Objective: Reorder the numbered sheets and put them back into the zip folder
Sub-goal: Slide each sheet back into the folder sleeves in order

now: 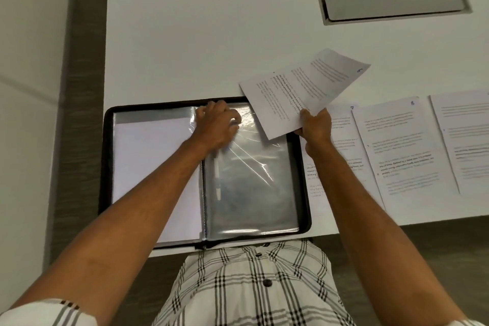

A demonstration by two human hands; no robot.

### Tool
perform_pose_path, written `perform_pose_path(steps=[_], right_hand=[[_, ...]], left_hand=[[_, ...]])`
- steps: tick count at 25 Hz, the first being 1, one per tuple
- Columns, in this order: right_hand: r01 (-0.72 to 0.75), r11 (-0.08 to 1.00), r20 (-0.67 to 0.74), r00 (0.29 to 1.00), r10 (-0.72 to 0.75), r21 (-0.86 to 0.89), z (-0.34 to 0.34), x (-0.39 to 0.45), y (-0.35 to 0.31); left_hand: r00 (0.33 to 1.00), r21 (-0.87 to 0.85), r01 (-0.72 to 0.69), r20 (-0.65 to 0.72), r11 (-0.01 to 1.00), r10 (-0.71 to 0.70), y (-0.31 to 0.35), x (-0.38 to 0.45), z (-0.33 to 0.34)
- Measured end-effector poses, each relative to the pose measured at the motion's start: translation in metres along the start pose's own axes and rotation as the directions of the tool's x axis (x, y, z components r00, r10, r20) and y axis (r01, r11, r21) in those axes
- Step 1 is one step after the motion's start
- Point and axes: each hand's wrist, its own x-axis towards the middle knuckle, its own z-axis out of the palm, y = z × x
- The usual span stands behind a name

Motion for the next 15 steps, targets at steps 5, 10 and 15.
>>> perform_pose_path(steps=[5, 10, 15], right_hand=[[-0.013, 0.993, 0.081, 0.997, 0.004, 0.114, -0.007, 0.004, -0.015], [0.019, 0.966, -0.008, 1.000, -0.018, 0.256, 0.010, 0.013, -0.039], [0.049, 0.954, 0.011, 0.998, -0.055, 0.295, 0.036, 0.021, -0.056]], left_hand=[[0.996, -0.046, -0.083, 0.041, 0.996, 0.085, 0.007, 0.013, -0.019], [0.996, -0.062, -0.043, 0.070, 0.997, 0.048, -0.001, 0.024, -0.028], [0.995, -0.141, 0.104, 0.002, 0.985, -0.104, -0.015, 0.025, -0.034]])
